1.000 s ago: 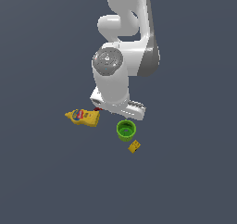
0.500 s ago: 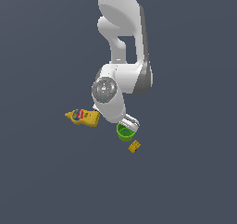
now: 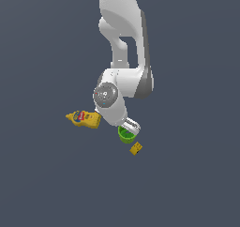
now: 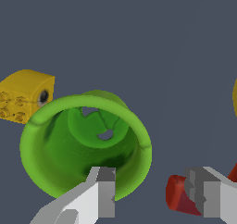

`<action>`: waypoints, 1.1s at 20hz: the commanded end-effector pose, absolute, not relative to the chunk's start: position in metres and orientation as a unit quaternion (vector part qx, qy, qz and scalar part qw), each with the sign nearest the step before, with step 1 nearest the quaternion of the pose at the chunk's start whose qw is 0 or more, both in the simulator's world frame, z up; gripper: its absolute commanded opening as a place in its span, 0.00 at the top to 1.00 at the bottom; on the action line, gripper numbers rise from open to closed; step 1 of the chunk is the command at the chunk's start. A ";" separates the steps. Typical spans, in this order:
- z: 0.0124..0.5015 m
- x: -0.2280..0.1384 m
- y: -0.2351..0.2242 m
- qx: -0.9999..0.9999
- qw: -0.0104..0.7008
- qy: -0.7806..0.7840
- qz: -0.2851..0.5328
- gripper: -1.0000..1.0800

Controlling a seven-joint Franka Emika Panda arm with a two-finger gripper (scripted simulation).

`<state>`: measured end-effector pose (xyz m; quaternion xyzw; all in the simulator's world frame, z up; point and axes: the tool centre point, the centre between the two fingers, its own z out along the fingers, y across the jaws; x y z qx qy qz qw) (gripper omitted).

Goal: Pick up a designated object from a clutter of objects.

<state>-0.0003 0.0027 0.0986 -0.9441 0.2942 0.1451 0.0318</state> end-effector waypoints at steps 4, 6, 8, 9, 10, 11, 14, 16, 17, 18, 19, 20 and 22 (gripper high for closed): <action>0.079 -0.006 0.005 -0.943 0.031 0.296 0.146 0.38; 0.075 -0.007 0.006 -0.943 0.031 0.296 0.146 0.38; 0.074 -0.008 0.006 -0.943 0.031 0.296 0.146 0.38; 0.074 -0.008 0.006 -0.943 0.031 0.296 0.146 1.00; 0.074 -0.008 0.006 -0.943 0.031 0.296 0.146 1.00; 0.074 -0.008 0.006 -0.943 0.031 0.296 0.146 1.00; 0.074 -0.008 0.006 -0.943 0.031 0.296 0.146 1.00; 0.074 -0.008 0.006 -0.943 0.031 0.296 0.146 1.00; 0.074 -0.008 0.006 -0.943 0.031 0.296 0.146 1.00; 0.074 -0.008 0.006 -0.943 0.031 0.296 0.146 1.00; 0.075 -0.007 0.006 -0.943 0.032 0.297 0.145 1.00; 0.075 -0.007 0.006 -0.943 0.032 0.297 0.145 1.00; 0.077 -0.008 0.007 -0.943 0.032 0.297 0.145 1.00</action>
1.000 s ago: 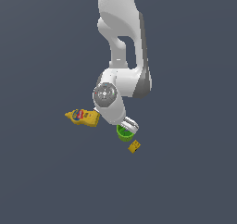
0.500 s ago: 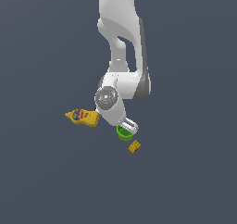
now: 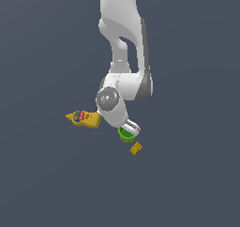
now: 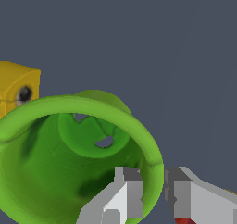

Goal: Pick up a designated object from a clutter of objects.

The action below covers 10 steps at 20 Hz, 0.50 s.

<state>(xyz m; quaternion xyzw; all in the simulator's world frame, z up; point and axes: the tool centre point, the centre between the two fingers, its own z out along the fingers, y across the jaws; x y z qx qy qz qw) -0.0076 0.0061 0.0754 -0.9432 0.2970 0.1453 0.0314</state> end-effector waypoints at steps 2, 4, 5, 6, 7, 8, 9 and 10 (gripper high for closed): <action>0.081 -0.009 0.009 -0.943 0.032 0.297 0.145 1.00; 0.087 -0.010 0.011 -0.943 0.032 0.297 0.145 1.00; 0.090 -0.012 0.013 -0.943 0.032 0.297 0.145 1.00; 0.095 -0.013 0.015 -0.943 0.032 0.297 0.145 1.00; 0.099 -0.014 0.017 -0.943 0.032 0.297 0.145 1.00; 0.105 -0.015 0.020 -0.943 0.032 0.297 0.145 1.00; 0.110 -0.017 0.022 -0.943 0.032 0.297 0.145 1.00; 0.117 -0.019 0.025 -0.943 0.031 0.297 0.145 1.00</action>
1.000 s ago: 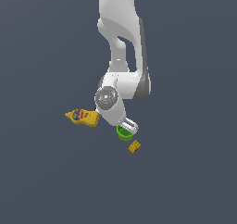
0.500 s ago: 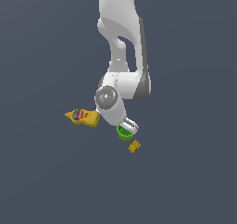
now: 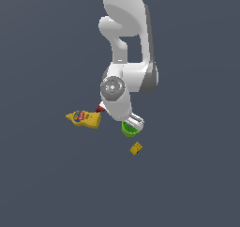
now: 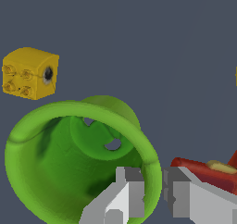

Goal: Pick up a designated object from a clutter of objects.

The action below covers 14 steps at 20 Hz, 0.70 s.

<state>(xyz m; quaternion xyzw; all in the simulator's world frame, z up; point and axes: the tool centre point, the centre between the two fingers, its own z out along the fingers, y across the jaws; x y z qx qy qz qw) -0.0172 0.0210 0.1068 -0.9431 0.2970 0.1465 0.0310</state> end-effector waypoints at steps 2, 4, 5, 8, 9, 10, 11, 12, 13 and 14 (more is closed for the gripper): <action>0.131 -0.023 0.032 -0.943 0.031 0.297 0.145 1.00; 0.148 -0.027 0.040 -0.943 0.031 0.296 0.145 1.00; 0.157 -0.030 0.044 -0.943 0.031 0.296 0.145 1.00; 0.188 -0.038 0.058 -0.943 0.031 0.296 0.145 1.00; 0.199 -0.040 0.064 -0.943 0.030 0.296 0.145 1.00; 0.211 -0.043 0.069 -0.943 0.030 0.296 0.145 1.00; 0.222 -0.046 0.074 -0.943 0.030 0.296 0.145 1.00; 0.233 -0.049 0.079 -0.943 0.030 0.296 0.145 1.00; 0.245 -0.052 0.085 -0.944 0.030 0.296 0.145 1.00; 0.256 -0.055 0.090 -0.944 0.030 0.296 0.145 1.00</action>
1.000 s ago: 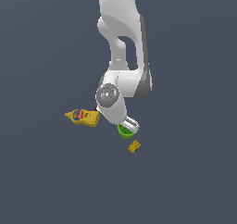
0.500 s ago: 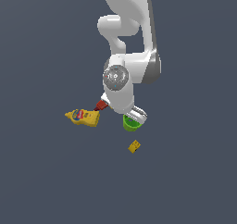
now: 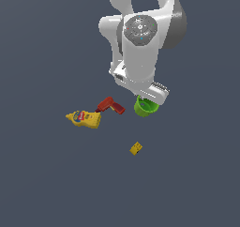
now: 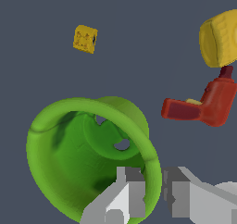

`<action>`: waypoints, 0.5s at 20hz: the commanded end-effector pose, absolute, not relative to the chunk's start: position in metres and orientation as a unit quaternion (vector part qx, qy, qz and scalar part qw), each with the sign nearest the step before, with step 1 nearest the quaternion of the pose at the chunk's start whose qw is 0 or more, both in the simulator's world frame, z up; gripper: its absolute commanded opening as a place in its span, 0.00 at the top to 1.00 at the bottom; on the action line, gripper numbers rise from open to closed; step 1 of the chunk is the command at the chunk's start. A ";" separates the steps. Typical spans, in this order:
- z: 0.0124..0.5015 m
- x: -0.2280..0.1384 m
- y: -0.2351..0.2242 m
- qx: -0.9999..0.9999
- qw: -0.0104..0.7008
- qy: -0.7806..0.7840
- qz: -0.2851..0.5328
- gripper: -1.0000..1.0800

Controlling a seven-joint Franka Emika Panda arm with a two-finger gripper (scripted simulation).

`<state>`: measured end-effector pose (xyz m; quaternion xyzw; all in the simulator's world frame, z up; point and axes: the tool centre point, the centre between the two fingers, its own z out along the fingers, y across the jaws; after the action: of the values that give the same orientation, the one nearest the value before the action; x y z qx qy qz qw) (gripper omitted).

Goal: Pick up a designated object from a clutter of objects.

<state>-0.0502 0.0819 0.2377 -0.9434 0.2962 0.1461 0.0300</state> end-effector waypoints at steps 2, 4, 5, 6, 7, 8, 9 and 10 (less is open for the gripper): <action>0.278 -0.060 0.100 -0.944 0.030 0.296 0.145 1.00; 0.298 -0.065 0.109 -0.944 0.030 0.296 0.145 1.00; 0.308 -0.067 0.114 -0.944 0.030 0.296 0.145 1.00; 0.318 -0.069 0.119 -0.944 0.030 0.296 0.146 1.00; 0.327 -0.071 0.123 -0.944 0.030 0.296 0.146 1.00; 0.336 -0.073 0.127 -0.944 0.030 0.296 0.146 1.00; 0.344 -0.075 0.131 -0.944 0.030 0.296 0.146 1.00; 0.351 -0.076 0.134 -0.944 0.030 0.296 0.146 1.00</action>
<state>-0.0733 0.1285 0.3380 -0.9436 0.2956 0.1459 0.0300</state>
